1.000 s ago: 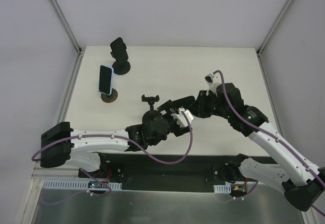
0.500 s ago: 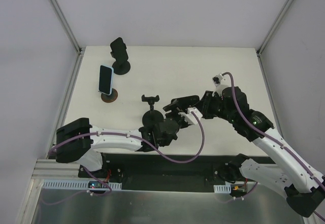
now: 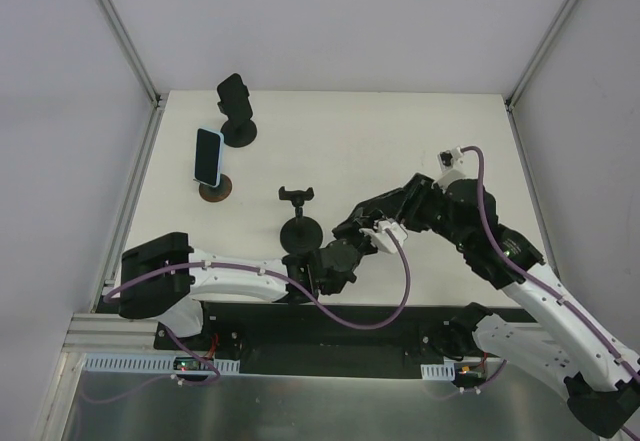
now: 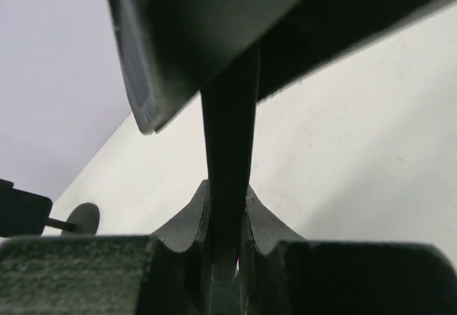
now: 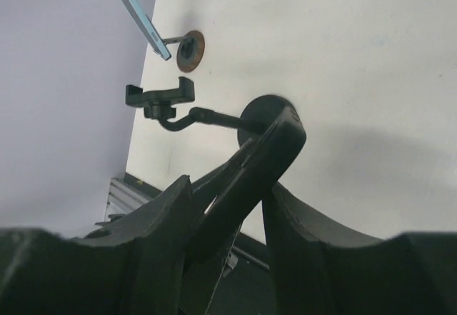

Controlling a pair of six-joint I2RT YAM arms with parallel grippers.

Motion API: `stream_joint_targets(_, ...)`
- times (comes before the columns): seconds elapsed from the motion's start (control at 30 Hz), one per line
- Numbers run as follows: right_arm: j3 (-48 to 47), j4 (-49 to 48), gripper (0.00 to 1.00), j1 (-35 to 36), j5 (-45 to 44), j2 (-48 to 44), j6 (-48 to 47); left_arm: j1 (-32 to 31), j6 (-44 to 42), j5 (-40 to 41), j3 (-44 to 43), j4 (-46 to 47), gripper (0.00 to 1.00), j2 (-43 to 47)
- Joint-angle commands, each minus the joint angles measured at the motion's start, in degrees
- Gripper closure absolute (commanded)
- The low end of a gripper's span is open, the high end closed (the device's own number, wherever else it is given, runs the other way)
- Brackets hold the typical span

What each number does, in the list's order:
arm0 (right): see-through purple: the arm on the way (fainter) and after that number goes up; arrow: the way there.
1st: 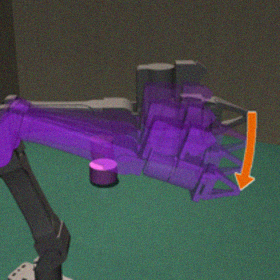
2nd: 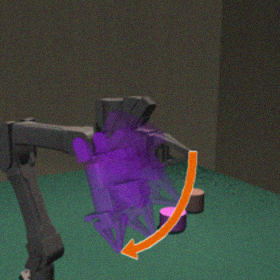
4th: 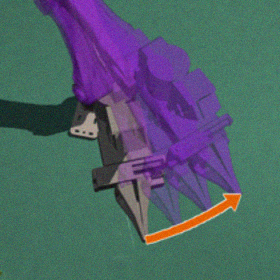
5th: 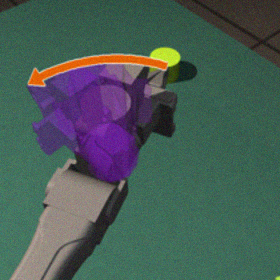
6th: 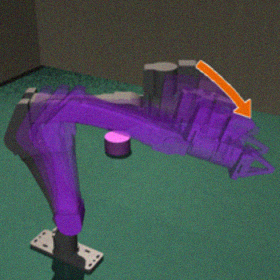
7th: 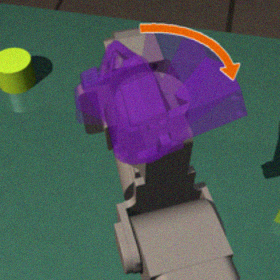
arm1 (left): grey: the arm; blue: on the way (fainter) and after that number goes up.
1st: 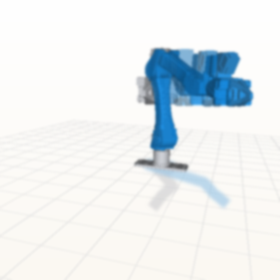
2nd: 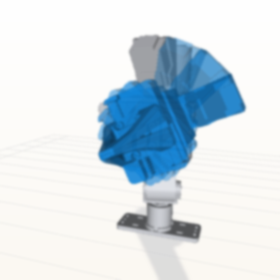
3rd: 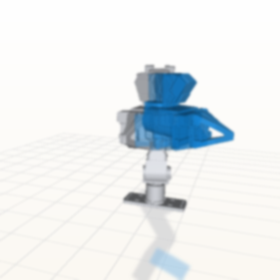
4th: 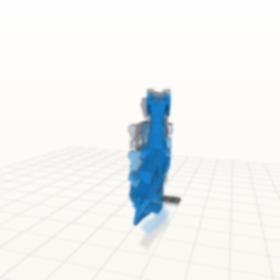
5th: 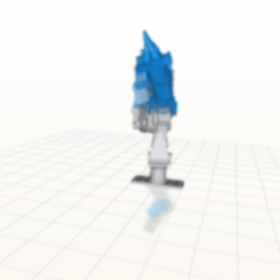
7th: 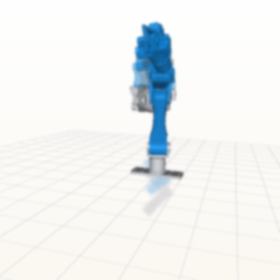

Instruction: Remove the phone from the phone stand

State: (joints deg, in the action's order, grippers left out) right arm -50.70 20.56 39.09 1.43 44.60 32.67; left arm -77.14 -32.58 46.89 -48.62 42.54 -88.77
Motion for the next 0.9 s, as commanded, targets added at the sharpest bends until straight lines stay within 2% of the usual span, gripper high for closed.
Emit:
stream_joint_targets(0.0, -0.89, -5.88, 0.49, -0.07, -3.71, -2.76, -2.78, 0.42, 5.32, 0.57, -1.39, -0.17, 1.0, 1.14)
stream_joint_targets(0.03, -1.16, -5.97, 0.4, 0.02, -4.06, -2.94, -3.65, 0.5, 7.42, 0.13, -1.3, -0.7, 1.0, 1.49)
stream_joint_targets(0.1, -1.33, -5.97, 0.31, -0.07, -4.77, -3.46, -4.71, 0.77, 9.89, -1.8, -1.04, -2.11, 1.0, 2.37)
stream_joint_targets(0.13, -1.42, -5.88, 0.23, -0.07, -4.95, -3.64, -6.2, 1.12, 12.86, -2.5, -0.95, -4.12, 1.0, 2.72)
stream_joint_targets(0.23, -1.86, -5.35, 0.11, -0.07, -5.91, -4.43, -9.01, 2.87, 19.97, -6.98, -0.51, -8.94, 1.0, 4.83)
stream_joint_targets(0.33, -2.13, -4.65, 0.04, -0.07, -7.14, -5.48, -13.49, 5.95, 28.58, -14.44, 0.28, -12.92, 1.0, 7.82)
stream_joint_targets(0.43, -1.16, -5.09, 0.0, -0.07, -8.9, -6.98, -18.68, 10.06, 36.95, -22.97, 1.68, -16.61, 1.0, 10.81)
stream_joint_targets(0.6, 2.96, -11.32, 0.04, -0.07, -6.01, -9.53, -27.99, 14.91, 46.97, -35.19, 4.06, -18.64, 1.0, 14.5)
stream_joint_targets(0.87, 8.77, -20.9, 0.04, 0.02, 2.96, -8.39, -30.65, 17.82, 53.05, -46.26, 5.29, -17.06, 1.0, 15.73)
